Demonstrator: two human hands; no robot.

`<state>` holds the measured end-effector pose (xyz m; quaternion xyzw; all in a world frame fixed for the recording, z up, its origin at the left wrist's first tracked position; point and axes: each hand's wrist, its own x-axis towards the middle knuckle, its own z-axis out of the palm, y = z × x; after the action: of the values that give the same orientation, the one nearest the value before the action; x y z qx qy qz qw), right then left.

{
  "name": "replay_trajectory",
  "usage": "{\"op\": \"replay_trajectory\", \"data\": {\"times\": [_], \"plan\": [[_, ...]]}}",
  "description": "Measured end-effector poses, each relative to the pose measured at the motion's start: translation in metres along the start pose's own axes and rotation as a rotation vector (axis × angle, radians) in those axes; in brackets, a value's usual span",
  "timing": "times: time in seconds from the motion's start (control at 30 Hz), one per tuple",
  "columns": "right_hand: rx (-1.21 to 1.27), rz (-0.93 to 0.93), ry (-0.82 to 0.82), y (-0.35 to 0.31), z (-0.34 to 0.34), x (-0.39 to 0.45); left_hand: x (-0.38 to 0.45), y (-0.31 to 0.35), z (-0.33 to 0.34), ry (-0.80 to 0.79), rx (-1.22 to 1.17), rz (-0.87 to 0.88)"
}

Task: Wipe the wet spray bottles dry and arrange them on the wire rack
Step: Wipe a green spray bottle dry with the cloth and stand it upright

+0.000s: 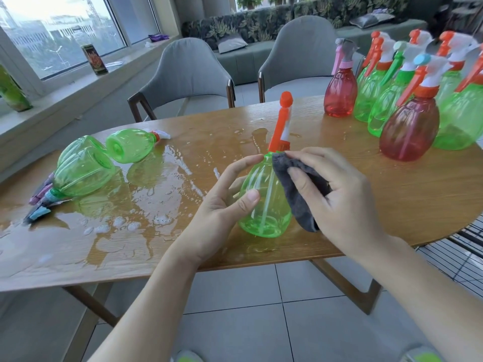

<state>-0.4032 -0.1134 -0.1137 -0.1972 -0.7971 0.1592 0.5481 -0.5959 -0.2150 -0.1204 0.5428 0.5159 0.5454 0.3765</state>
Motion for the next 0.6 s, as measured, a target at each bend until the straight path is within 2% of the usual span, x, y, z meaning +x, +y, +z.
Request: {"op": "replay_trajectory", "data": {"times": [0.23, 0.43, 0.6], "plan": [[0.031, -0.043, -0.059, -0.006, 0.005, -0.012, -0.001, 0.000, 0.006, 0.056, 0.112, 0.052], [0.078, 0.037, -0.053, -0.005, 0.003, -0.003, 0.001, 0.000, 0.008, 0.059, 0.120, 0.057], [0.093, -0.091, -0.179, -0.003, 0.003, -0.017, 0.003, -0.002, 0.009, 0.122, 0.037, 0.034]]}}
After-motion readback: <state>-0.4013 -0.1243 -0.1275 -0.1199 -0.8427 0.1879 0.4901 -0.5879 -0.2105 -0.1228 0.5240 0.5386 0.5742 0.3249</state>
